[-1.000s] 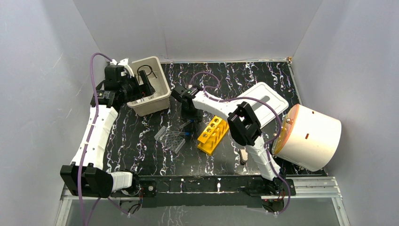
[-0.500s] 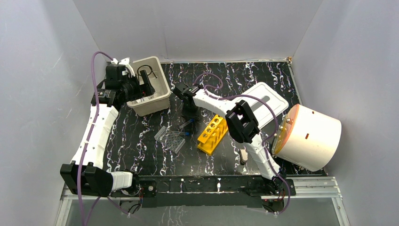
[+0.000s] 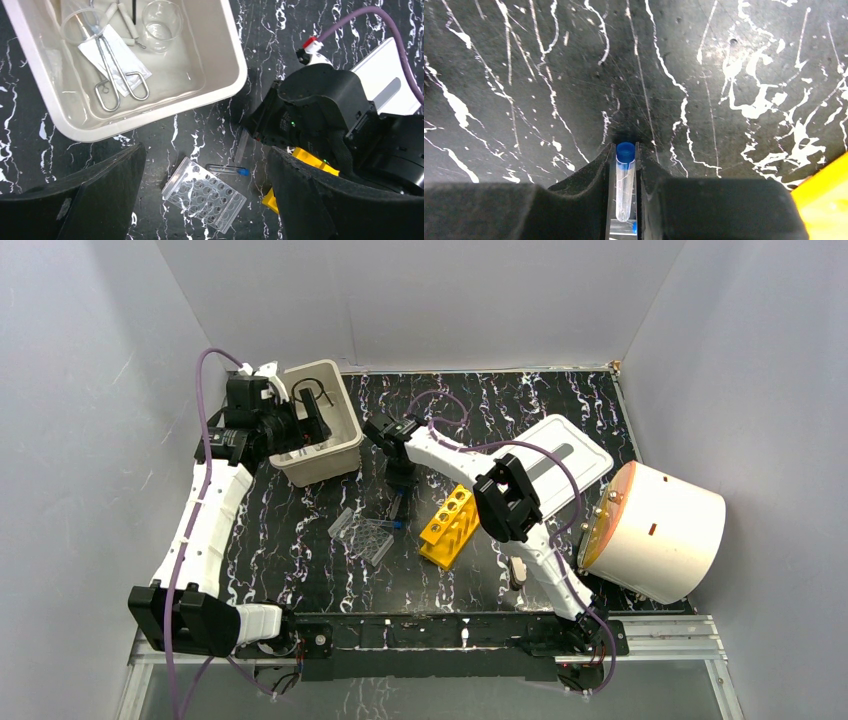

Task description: Organize the chemistry lab equipment

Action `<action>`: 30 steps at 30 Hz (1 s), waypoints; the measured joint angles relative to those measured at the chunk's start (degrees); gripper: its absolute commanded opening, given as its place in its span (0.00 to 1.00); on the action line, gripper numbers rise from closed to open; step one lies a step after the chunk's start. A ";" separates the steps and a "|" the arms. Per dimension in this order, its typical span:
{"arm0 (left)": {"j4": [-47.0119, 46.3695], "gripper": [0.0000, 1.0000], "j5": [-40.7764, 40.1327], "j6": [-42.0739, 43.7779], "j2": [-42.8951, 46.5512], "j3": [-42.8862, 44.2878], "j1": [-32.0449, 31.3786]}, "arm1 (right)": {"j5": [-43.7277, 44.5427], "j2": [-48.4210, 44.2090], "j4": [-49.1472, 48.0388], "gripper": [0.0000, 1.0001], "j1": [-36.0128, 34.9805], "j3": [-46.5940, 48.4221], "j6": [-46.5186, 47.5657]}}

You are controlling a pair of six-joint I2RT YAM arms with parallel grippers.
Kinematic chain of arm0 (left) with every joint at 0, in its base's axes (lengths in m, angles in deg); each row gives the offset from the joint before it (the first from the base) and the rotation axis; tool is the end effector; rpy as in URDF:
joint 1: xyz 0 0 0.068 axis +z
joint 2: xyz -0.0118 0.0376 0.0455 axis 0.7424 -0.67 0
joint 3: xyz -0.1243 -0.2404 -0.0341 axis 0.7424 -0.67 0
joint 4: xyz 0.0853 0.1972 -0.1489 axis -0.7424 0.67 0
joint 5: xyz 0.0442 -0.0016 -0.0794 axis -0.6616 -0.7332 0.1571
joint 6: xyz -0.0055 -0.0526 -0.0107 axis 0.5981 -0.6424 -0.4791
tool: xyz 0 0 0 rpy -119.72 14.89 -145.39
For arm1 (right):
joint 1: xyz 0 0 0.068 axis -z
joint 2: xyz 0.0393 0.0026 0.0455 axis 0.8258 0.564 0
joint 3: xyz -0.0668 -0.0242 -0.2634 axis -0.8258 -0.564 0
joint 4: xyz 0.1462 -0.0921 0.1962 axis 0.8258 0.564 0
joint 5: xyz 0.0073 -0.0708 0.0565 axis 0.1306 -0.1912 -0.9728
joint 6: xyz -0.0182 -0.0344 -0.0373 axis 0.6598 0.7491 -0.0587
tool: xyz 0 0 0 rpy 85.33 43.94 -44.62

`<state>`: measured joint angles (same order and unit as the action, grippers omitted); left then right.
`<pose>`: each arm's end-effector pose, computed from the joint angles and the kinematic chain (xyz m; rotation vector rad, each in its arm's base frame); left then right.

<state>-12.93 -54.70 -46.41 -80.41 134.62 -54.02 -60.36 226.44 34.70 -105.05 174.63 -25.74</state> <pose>0.2735 -0.0330 0.3862 -0.1779 2.1396 -0.3745 0.3369 0.3787 0.1752 0.2784 2.7433 0.1186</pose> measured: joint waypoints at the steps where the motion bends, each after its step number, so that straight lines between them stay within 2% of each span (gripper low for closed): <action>1: -0.04 0.91 0.39 -0.02 -0.02 0.11 -0.11 | 0.15 0.48 0.04 0.24 0.00 0.87 0.42; 13: -2.47 0.90 7.34 -2.49 -0.48 -0.90 -1.53 | 3.39 -0.55 -2.19 0.24 0.57 3.23 7.02; 17: -4.57 0.90 11.47 -4.15 -0.74 -3.19 -1.90 | 3.04 -6.56 -6.05 0.23 2.03 -2.54 9.22; 22: -8.72 0.90 17.94 -6.97 -1.53 -6.69 -3.19 | 1.33 -18.25 -12.94 0.23 5.01 -11.32 11.21; 30: -18.58 0.87 27.85 -13.11 -5.97 -9.70 -5.68 | -4.44 -29.62 -22.56 0.23 7.58 -17.16 12.57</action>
<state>-31.51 -26.85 -59.52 -86.37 124.91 -59.71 -64.80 196.83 12.14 -97.47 157.48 -13.18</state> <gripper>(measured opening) 0.883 0.236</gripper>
